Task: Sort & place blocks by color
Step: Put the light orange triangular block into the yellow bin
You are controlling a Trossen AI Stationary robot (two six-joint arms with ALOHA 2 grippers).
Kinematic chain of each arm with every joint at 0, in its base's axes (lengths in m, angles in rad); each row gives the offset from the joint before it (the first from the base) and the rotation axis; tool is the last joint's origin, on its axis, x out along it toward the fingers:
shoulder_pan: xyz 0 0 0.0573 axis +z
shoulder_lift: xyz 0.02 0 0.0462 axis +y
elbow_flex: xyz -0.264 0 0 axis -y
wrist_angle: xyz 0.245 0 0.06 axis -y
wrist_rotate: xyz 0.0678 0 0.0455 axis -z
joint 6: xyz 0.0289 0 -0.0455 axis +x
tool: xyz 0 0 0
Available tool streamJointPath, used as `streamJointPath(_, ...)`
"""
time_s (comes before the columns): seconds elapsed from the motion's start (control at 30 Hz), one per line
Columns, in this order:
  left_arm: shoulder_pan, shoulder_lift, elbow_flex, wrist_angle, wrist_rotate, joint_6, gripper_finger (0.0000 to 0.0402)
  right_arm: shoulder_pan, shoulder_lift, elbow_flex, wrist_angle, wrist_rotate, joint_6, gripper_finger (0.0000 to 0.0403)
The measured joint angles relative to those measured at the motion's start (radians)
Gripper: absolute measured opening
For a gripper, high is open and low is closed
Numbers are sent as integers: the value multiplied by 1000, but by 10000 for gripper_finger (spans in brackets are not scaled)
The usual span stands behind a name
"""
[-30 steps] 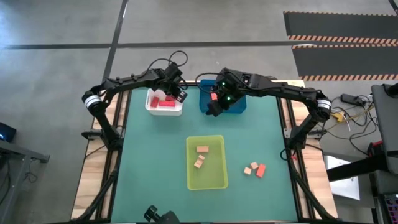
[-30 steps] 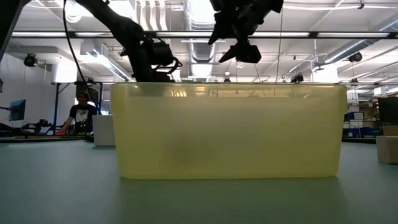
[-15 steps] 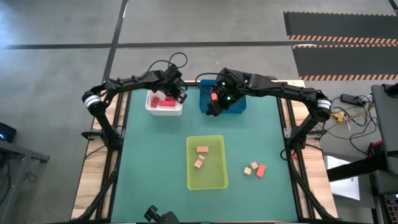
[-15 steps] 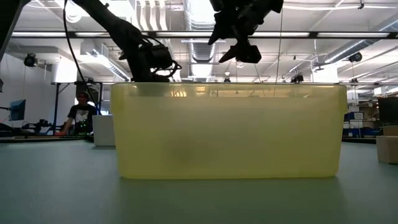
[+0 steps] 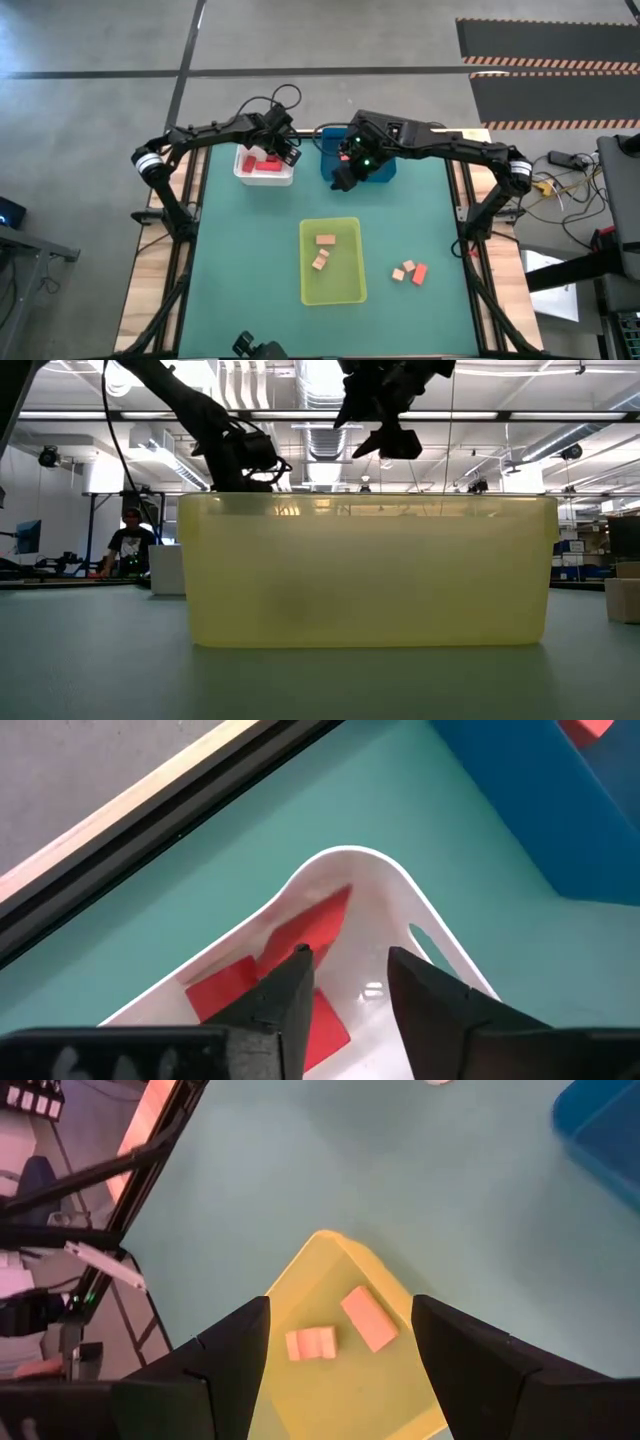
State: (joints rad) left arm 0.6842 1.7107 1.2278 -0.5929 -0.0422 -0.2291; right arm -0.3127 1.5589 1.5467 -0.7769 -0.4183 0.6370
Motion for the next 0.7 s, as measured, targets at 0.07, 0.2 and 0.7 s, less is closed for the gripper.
streamJointPath(0.07, -1, -9, 0, -1, 3, 0, 116, 18, 0, 0, -9, -1, 7, 235)
streamJointPath(0.2, -7, -49, 0, -16, 17, 0, 116, 63, 0, 0, -53, -4, 34, 235)
streamJointPath(0.7, -67, -335, 0, -29, 21, 0, 116, 257, -1, -1, -319, 31, 245, 235)
